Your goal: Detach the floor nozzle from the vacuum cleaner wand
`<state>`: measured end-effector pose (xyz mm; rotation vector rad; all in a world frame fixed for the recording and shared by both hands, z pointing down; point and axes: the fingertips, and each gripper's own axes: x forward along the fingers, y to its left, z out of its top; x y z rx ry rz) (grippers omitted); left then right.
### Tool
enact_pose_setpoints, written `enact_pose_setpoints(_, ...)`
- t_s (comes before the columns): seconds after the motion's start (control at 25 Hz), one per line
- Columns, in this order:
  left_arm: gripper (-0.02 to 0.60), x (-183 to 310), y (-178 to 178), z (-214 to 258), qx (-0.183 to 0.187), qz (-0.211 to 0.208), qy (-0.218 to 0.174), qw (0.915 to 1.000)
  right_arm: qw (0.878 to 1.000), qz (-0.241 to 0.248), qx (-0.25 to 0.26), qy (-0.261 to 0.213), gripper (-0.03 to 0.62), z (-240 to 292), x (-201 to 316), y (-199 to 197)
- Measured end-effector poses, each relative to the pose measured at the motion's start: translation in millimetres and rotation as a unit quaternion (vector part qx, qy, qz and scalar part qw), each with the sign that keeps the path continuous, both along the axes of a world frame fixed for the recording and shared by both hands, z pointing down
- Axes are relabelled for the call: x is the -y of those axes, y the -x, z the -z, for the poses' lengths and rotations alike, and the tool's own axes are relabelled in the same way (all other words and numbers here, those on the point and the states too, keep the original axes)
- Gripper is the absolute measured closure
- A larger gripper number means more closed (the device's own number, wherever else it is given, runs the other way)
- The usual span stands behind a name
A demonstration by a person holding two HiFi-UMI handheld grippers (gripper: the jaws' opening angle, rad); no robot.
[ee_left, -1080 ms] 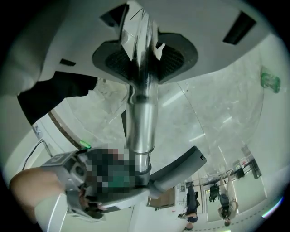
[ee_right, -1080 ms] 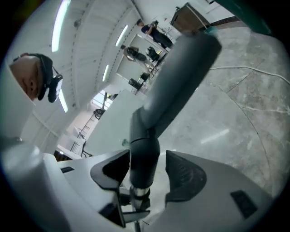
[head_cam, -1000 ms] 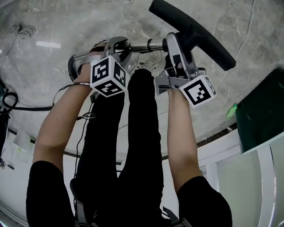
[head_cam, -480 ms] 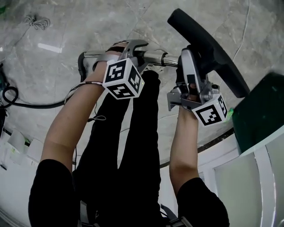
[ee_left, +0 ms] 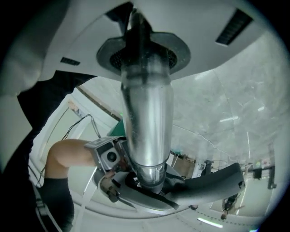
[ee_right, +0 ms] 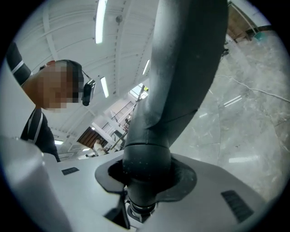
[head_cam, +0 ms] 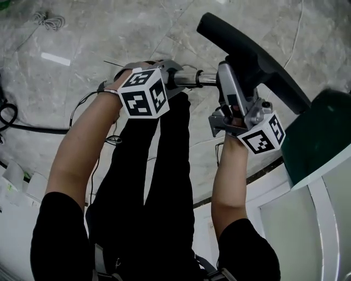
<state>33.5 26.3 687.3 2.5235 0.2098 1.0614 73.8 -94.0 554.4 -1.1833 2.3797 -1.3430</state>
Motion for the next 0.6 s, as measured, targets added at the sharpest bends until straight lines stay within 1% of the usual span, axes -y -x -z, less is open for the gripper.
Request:
enact_pose_setpoints(0.12, 0.494, -18.3, 14.6, 11.1, -0.031, -0.014, 0.075, 0.9966, 0.998, 0.062, 0.012, -0.007, 0.434, 2.2, -4.4, 23.1)
enact_pose_setpoints(0.24, 0.497, -31.9, 23.3, 21.4, -0.058, -0.025, 0.146, 0.9873, 0.994, 0.101, 0.043, -0.009, 0.435, -0.7, -8.7, 36.3)
enact_pose_setpoints(0.32, 0.499, -41.5, 22.4, 32.0, -0.081, -0.028, 0.198, 0.9765, 0.99, 0.115, 0.075, -0.011, 0.436, 1.2, -13.1, 37.1)
enact_pose_setpoints(0.44, 0.499, -58.4, 22.1, 53.5, -0.117, -0.042, 0.281, 0.9517, 0.982, 0.143, 0.122, -0.017, 0.436, 9.5, -22.9, 39.6)
enact_pose_setpoints(0.48, 0.499, -61.7, 23.2, 56.5, -0.119, -0.043, 0.296, 0.9468, 0.98, 0.152, 0.129, -0.016, 0.436, 9.1, -24.7, 41.5)
enact_pose_setpoints(0.52, 0.5, -62.2, 24.0, 55.2, -0.111, -0.037, 0.298, 0.9473, 0.979, 0.155, 0.131, -0.008, 0.436, 5.5, -24.6, 42.5)
enact_pose_setpoints(0.56, 0.502, -60.1, 24.1, 50.0, -0.096, -0.024, 0.287, 0.9528, 0.981, 0.147, 0.126, 0.006, 0.438, -0.8, -22.4, 41.9)
enact_pose_setpoints(0.6, 0.502, -56.1, 23.7, 43.0, -0.078, -0.007, 0.268, 0.9604, 0.984, 0.13, 0.116, 0.025, 0.441, -7.7, -18.4, 39.9)
